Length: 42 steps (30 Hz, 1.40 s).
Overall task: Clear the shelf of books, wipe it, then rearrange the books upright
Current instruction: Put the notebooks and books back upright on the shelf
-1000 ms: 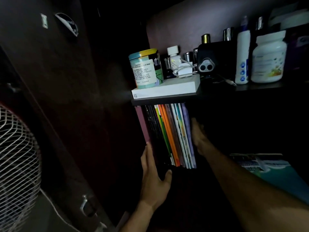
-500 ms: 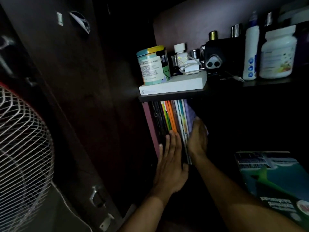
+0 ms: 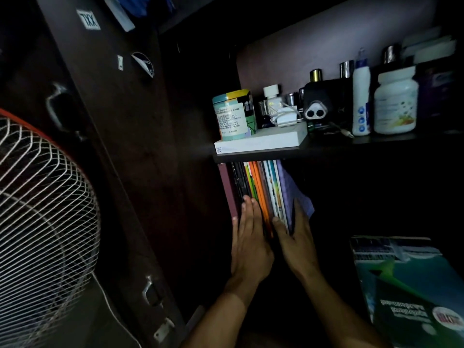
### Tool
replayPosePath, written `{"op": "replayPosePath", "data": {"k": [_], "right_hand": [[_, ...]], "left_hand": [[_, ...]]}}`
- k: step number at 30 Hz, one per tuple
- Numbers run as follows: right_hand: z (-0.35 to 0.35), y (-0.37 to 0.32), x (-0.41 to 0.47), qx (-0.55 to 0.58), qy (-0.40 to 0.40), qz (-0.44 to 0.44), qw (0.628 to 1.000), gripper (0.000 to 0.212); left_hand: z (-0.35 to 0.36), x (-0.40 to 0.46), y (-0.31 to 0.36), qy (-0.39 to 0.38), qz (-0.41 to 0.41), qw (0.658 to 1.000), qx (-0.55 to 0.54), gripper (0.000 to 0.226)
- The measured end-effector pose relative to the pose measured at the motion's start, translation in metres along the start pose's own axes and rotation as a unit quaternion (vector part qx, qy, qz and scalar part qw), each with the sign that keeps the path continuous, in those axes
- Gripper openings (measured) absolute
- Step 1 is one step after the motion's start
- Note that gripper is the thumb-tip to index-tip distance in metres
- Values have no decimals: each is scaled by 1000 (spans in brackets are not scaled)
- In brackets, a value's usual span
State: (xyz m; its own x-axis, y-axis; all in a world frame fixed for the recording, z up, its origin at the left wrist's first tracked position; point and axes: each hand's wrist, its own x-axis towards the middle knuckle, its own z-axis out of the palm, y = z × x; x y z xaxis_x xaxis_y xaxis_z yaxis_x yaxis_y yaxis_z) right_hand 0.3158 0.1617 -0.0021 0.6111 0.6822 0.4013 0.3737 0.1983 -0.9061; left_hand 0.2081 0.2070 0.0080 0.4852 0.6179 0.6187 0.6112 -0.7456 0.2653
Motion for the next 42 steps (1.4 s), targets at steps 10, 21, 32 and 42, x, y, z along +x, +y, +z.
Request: {"op": "replayPosePath", "data": {"k": [10, 21, 32, 42], "right_hand": [[-8, 6, 11, -54, 30, -69, 996, 69], [-18, 28, 20, -46, -26, -37, 998, 99], [-73, -24, -73, -142, 5, -46, 989, 57], [-214, -43, -181, -525, -95, 72, 843, 80]], "left_hand": [[8, 12, 4, 40, -8, 993, 108, 107], [9, 15, 8, 27, 26, 990, 139, 117], [0, -60, 71, -181, -11, 972, -151, 62], [-22, -110, 143, -340, 136, 928, -63, 73]]}}
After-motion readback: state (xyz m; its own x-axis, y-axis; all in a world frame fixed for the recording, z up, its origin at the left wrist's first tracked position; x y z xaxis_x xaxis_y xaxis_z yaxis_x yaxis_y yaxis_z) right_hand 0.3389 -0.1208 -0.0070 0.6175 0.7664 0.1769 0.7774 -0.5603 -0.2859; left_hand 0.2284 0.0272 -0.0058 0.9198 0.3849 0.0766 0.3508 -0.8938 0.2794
